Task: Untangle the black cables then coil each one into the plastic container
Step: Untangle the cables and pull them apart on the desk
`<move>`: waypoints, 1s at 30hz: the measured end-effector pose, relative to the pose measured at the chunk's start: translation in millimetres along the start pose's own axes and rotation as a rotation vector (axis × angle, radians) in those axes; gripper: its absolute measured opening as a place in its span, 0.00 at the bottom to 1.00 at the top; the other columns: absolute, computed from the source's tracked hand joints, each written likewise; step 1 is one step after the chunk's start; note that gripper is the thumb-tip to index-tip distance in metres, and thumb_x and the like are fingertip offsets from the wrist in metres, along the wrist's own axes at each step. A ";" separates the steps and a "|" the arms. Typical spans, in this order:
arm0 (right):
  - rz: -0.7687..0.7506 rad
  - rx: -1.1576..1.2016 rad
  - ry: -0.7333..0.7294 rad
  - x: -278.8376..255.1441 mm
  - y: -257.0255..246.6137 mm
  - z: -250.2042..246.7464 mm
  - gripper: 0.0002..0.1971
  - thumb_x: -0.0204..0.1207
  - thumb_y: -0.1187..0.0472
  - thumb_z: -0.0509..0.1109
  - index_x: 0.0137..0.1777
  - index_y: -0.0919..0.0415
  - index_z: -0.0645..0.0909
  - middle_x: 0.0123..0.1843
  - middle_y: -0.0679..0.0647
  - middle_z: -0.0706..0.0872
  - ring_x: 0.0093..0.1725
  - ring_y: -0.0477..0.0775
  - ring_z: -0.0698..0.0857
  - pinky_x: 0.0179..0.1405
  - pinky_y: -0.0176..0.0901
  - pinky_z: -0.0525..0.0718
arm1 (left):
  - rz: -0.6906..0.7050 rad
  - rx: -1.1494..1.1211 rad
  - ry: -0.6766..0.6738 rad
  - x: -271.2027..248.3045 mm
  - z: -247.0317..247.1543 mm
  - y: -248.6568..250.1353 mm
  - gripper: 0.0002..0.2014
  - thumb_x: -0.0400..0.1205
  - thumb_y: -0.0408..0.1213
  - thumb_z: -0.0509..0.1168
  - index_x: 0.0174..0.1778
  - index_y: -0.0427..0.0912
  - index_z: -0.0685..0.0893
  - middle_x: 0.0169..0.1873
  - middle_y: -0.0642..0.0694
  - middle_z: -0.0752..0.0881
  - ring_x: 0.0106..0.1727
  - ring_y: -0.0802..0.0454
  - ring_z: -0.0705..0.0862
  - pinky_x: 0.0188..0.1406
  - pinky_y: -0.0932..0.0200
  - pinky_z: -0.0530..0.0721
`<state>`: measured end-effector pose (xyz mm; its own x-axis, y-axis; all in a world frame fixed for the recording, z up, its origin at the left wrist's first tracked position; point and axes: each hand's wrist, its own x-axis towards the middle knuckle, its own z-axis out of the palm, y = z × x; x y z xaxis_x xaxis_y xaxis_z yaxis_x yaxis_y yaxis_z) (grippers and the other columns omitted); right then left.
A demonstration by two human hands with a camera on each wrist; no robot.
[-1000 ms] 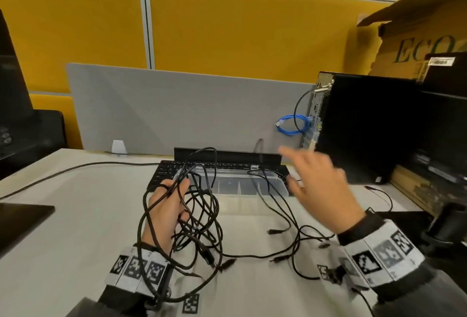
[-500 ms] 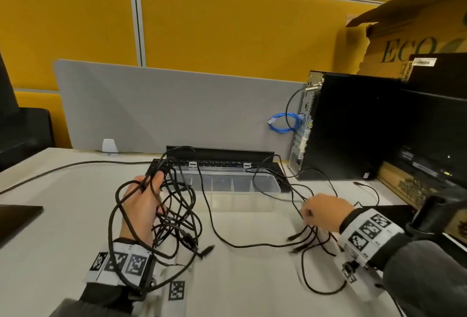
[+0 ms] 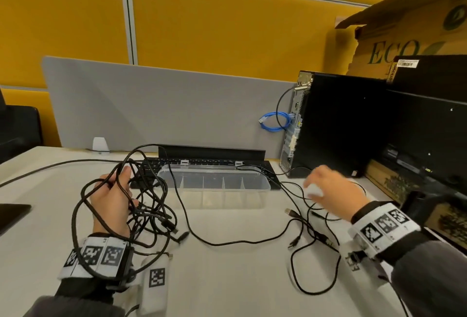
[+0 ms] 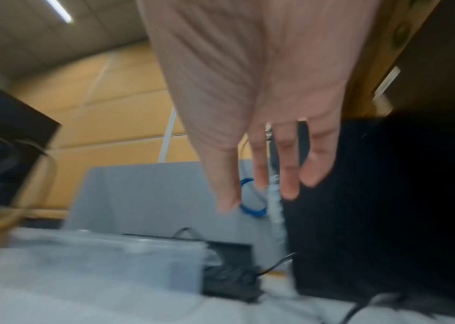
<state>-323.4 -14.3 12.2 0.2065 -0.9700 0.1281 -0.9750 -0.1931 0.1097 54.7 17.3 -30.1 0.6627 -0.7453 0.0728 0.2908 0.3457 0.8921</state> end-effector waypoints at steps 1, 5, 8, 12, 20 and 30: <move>-0.100 0.092 -0.172 -3.0 -12.1 6.9 0.17 0.78 0.48 0.66 0.66 0.45 0.75 0.67 0.46 0.73 0.64 0.49 0.76 0.62 0.41 0.76 | 0.001 0.003 0.011 0.6 -0.7 0.2 0.10 0.81 0.41 0.65 0.36 0.51 0.73 0.27 0.50 0.70 0.22 0.61 0.68 0.14 0.71 0.70; -0.105 0.071 -0.635 -9.0 -23.2 24.7 0.20 0.72 0.51 0.73 0.64 0.50 0.77 0.57 0.45 0.79 0.57 0.48 0.78 0.53 0.36 0.74 | -0.002 -0.001 0.033 1.0 -3.9 2.6 0.09 0.81 0.42 0.66 0.37 0.51 0.73 0.28 0.51 0.71 0.26 0.59 0.68 0.21 0.68 0.70; 0.045 -0.135 -0.643 -3.4 -6.1 20.1 0.20 0.72 0.53 0.73 0.63 0.55 0.77 0.58 0.51 0.78 0.62 0.53 0.79 0.58 0.41 0.77 | -0.020 -0.014 0.032 0.8 -4.5 3.6 0.09 0.81 0.43 0.66 0.37 0.51 0.74 0.28 0.51 0.71 0.26 0.60 0.68 0.20 0.68 0.70; -0.018 -0.234 -0.374 0.4 -29.0 8.9 0.16 0.81 0.61 0.61 0.68 0.53 0.73 0.66 0.52 0.78 0.63 0.53 0.79 0.61 0.44 0.78 | -0.044 -0.028 -0.039 -1.5 -1.8 4.2 0.09 0.81 0.41 0.66 0.36 0.50 0.74 0.27 0.51 0.70 0.20 0.63 0.68 0.14 0.71 0.69; -0.421 0.813 0.010 15.5 -178.1 -18.2 0.36 0.80 0.53 0.65 0.81 0.44 0.47 0.80 0.52 0.63 0.78 0.50 0.64 0.75 0.48 0.66 | -0.165 -0.241 -0.450 -13.0 6.9 11.5 0.08 0.79 0.40 0.61 0.36 0.41 0.73 0.23 0.51 0.69 0.17 0.62 0.63 0.15 0.68 0.58; -0.158 0.689 -0.200 50.9 -185.0 -8.3 0.36 0.78 0.53 0.68 0.80 0.51 0.51 0.76 0.59 0.66 0.38 0.54 0.86 0.33 0.45 0.88 | -0.135 -0.344 -0.584 -11.3 0.3 12.5 0.22 0.62 0.47 0.78 0.40 0.40 0.75 0.27 0.50 0.76 0.18 0.61 0.66 0.16 0.67 0.60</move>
<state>-131.8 -26.8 6.6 0.3944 -0.9185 -0.0275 -0.7784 -0.3180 -0.5412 50.6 29.8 -19.7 0.1530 -0.9462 0.2853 0.6113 0.3174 0.7249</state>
